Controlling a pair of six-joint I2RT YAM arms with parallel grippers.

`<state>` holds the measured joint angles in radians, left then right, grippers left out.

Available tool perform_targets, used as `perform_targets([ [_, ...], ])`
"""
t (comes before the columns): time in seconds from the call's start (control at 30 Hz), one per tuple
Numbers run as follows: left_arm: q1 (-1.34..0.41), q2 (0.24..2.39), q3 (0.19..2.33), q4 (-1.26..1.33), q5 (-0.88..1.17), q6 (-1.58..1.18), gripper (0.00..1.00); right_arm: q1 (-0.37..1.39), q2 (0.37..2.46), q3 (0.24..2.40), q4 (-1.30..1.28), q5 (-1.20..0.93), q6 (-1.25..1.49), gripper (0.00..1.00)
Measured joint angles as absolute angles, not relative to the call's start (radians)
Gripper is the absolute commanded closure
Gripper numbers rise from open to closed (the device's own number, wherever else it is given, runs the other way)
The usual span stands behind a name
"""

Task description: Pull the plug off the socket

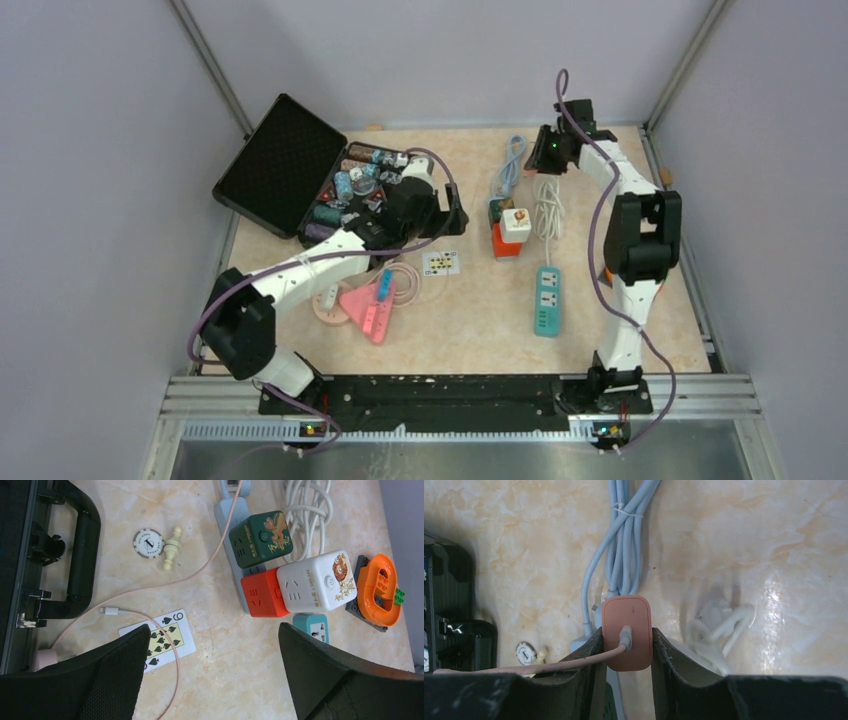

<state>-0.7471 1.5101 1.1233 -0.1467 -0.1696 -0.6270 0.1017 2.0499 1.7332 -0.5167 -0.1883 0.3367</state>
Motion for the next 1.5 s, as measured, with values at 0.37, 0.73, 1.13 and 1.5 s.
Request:
perform_targets([
  [0.37, -0.705, 1.536, 1.104, -0.178, -0.130, -0.659, 0.03, 0.102, 2.137, 1.727, -0.544, -0.253, 0.303, 0.84],
  [0.73, -0.687, 1.563, 1.095, -0.194, -0.065, -0.679, 0.04, 0.102, 2.096, 1.657, -0.637, -0.255, 0.191, 0.31],
  [1.13, -0.682, 1.579, 1.095, -0.199, 0.011, -0.679, 0.07, 0.102, 1.795, 1.470, -0.527, -0.291, 0.215, 0.37],
  [1.5, -0.667, 1.453, 1.095, -0.244, -0.105, -0.659, 0.01, 0.102, 1.435, 1.262, -0.406, -0.273, 0.358, 0.04],
])
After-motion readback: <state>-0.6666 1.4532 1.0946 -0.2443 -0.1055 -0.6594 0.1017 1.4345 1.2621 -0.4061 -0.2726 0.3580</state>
